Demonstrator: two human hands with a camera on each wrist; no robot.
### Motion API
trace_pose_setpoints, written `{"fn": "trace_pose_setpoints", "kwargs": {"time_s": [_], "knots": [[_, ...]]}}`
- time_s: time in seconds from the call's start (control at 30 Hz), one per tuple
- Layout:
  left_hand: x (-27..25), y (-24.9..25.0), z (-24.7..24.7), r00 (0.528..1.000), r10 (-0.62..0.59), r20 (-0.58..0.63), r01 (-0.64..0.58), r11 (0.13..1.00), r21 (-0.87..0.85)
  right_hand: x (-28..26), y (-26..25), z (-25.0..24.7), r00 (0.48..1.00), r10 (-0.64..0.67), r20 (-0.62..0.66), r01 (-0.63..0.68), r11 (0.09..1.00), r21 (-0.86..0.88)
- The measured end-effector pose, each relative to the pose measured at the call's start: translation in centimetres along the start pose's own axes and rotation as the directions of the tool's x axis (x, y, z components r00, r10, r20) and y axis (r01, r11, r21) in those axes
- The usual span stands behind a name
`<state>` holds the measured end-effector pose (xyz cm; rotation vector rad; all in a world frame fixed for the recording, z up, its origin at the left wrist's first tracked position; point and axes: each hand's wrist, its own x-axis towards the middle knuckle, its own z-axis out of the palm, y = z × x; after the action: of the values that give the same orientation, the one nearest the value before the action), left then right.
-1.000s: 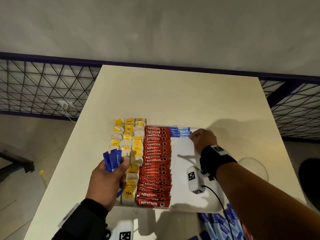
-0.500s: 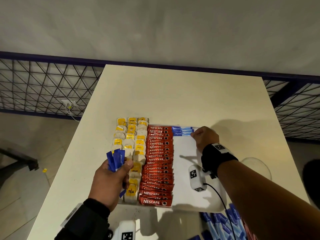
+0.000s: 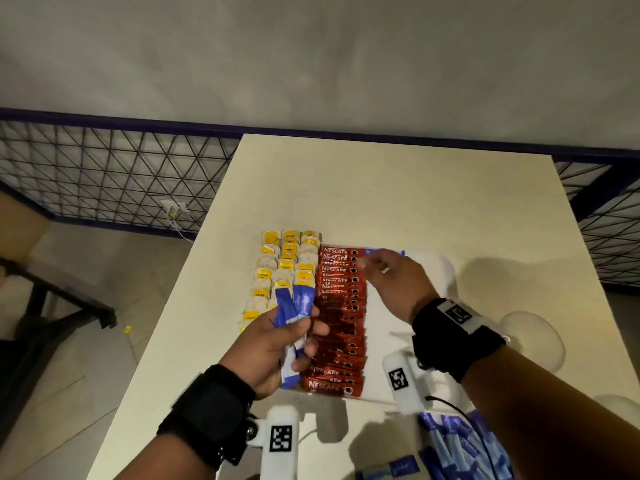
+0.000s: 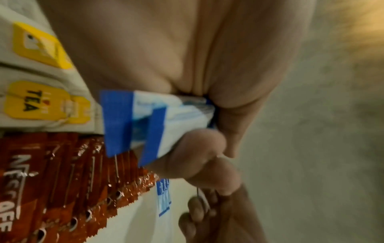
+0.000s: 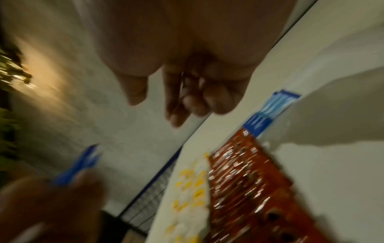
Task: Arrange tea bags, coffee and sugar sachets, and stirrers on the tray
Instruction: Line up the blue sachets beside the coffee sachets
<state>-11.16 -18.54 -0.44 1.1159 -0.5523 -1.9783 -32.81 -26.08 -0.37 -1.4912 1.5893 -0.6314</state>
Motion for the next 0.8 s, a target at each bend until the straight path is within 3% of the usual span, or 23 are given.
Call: {"fn": "trace_pose_setpoints", "kwargs": {"time_s": [0.07,0.1,0.17,0.37,0.53,0.73,0.8], "knots": [[0.0,0.1,1.3,1.0,-0.011,0.0,0.011,0.994,0.105,-1.7,-1.9,1.1,0.97,-0.077,0.229,0.05,0.991,0.124],[-0.1,0.2,2.0,1.0,-0.004,0.009,0.002,0.987,0.16,-2.3,-2.2,1.3,0.957,-0.114,0.266,0.072,0.984,0.163],[-0.2,0.2,3.0,1.0,0.016,0.023,-0.021,0.972,0.235,-3.0,-2.0,1.4,0.96,-0.15,0.238,0.099,0.972,0.212],[-0.9,-0.1,4.5,0.997,0.059,-0.052,-0.039,0.944,0.328,-4.2,-1.4,-0.6,0.994,-0.069,0.089,0.024,0.905,0.426],[-0.6,-1.3,6.5,0.989,0.106,-0.101,-0.073,0.954,0.29,-5.2,-1.6,-0.5,0.986,-0.074,0.152,0.005,0.912,0.41],[0.0,-1.3,5.3,0.98,0.171,-0.101,-0.091,0.839,0.537,-5.5,-1.3,-1.4,0.959,-0.138,0.248,0.089,0.976,0.2],[0.0,-1.1,5.7,0.979,0.184,-0.083,-0.104,0.815,0.57,-5.6,-1.3,-1.2,0.952,-0.153,0.264,0.095,0.97,0.222]]}}
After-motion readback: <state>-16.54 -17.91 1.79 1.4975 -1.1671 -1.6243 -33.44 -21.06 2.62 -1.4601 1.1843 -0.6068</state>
